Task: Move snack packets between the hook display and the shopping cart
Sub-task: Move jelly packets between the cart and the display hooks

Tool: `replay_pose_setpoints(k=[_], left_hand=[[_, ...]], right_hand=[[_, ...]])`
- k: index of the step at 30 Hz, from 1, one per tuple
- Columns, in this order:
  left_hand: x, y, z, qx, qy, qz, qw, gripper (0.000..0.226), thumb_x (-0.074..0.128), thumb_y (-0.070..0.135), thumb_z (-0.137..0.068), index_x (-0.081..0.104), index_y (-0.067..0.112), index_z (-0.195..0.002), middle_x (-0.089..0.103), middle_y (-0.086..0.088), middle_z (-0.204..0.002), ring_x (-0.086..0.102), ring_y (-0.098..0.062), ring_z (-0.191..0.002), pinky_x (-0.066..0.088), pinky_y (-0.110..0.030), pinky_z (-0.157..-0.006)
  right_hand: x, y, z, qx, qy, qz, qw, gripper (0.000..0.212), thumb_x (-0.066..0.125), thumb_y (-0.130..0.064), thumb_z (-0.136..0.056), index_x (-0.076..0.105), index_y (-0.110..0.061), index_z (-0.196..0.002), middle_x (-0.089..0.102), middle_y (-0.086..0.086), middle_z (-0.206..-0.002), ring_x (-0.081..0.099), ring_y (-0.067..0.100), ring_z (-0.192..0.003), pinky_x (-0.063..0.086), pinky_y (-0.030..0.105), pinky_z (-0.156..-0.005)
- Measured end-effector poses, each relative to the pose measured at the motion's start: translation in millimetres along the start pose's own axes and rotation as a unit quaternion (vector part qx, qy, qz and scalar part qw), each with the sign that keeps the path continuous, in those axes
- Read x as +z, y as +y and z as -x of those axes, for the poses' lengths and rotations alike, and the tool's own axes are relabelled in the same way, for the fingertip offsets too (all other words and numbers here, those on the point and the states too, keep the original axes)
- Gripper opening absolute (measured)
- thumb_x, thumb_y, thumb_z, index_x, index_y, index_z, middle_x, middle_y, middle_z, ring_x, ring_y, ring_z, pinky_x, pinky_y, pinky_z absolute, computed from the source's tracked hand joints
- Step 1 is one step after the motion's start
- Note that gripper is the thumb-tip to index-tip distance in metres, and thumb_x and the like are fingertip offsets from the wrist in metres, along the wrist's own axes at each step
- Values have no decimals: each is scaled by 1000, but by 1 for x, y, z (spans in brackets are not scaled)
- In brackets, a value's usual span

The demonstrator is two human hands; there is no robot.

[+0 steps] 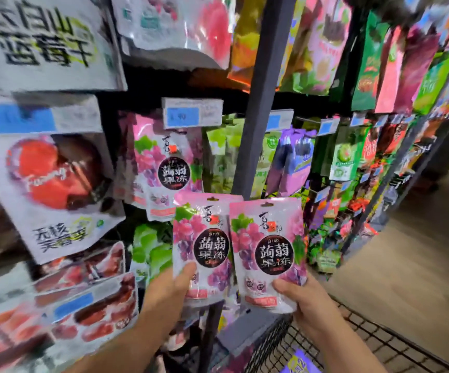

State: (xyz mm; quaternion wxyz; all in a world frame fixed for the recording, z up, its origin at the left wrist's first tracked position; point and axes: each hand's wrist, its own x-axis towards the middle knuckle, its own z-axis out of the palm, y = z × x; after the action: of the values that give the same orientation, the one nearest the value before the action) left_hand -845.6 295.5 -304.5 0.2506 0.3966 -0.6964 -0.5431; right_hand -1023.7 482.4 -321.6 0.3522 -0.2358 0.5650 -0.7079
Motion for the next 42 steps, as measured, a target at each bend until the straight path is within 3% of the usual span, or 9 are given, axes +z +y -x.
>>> replay_pose_setpoints(k=[3,7,10,12,16,21,28,37,42], left_hand=[[-22,16,2,56,24,-32,998,26,47,36,-98,56,18,-82,54,0,-76,49,-20,-75,33,-33,-67],[-42,30,-1,100,39,33,994,29,50,39,-96,62,24,-74,64,9,-77,57,-3,-72,40,-24,-70],[-50,36,-9,137,52,64,987,44,51,49,-93,60,11,-74,55,5,-66,43,-5,-54,32,-13,-54],[-55,40,-14,150,58,68,985,37,52,44,-95,58,16,-72,53,8,-65,43,-6,-57,31,-13,-53],[-63,48,-25,153,62,70,984,24,51,34,-96,65,21,-81,64,10,-77,56,-1,-69,37,-7,-57],[-64,58,-35,135,44,139,980,18,54,31,-95,69,26,-86,69,13,-83,60,13,-63,40,-1,-54],[-61,64,-41,126,26,168,977,12,57,39,-92,67,38,-85,70,15,-95,65,-6,-93,49,-27,-85],[-54,66,-57,100,60,162,980,24,54,41,-94,69,22,-95,68,9,-92,61,-9,-88,40,-27,-73],[-55,62,-68,103,82,123,984,36,52,45,-94,67,15,-109,66,1,-100,60,-20,-95,40,-30,-78]], right_hand=[[23,-9,-17,-1,-8,16,1000,106,100,-30,-30,60,-2,-124,69,23,-114,67,40,-105,52,51,-93],[57,-28,-35,-17,-48,18,999,93,100,-33,-30,68,-7,-113,71,21,-110,70,36,-97,58,42,-77],[72,-38,-44,-22,-63,8,998,86,99,-32,-35,70,-7,-111,70,23,-112,69,39,-100,57,45,-81],[80,-43,-48,-28,-57,10,998,95,100,-34,-33,65,-3,-117,69,23,-114,68,39,-102,55,48,-86],[90,-54,-50,-52,-54,14,997,93,100,-33,-30,66,-3,-112,72,21,-106,72,34,-90,59,37,-69],[91,-63,-47,-54,-30,15,998,42,70,-1,-71,65,0,-113,72,23,-103,73,31,-82,59,33,-63],[88,-66,-43,-68,-19,20,997,73,92,-19,-50,64,-3,-116,72,21,-105,73,32,-87,59,32,-65],[91,-65,-43,-65,-2,25,998,103,99,-37,-25,64,-7,-116,72,19,-108,71,35,-96,60,36,-74],[101,-71,-45,-56,-14,0,998,53,77,-6,-65,63,-4,-116,73,20,-105,73,31,-87,60,33,-67]])
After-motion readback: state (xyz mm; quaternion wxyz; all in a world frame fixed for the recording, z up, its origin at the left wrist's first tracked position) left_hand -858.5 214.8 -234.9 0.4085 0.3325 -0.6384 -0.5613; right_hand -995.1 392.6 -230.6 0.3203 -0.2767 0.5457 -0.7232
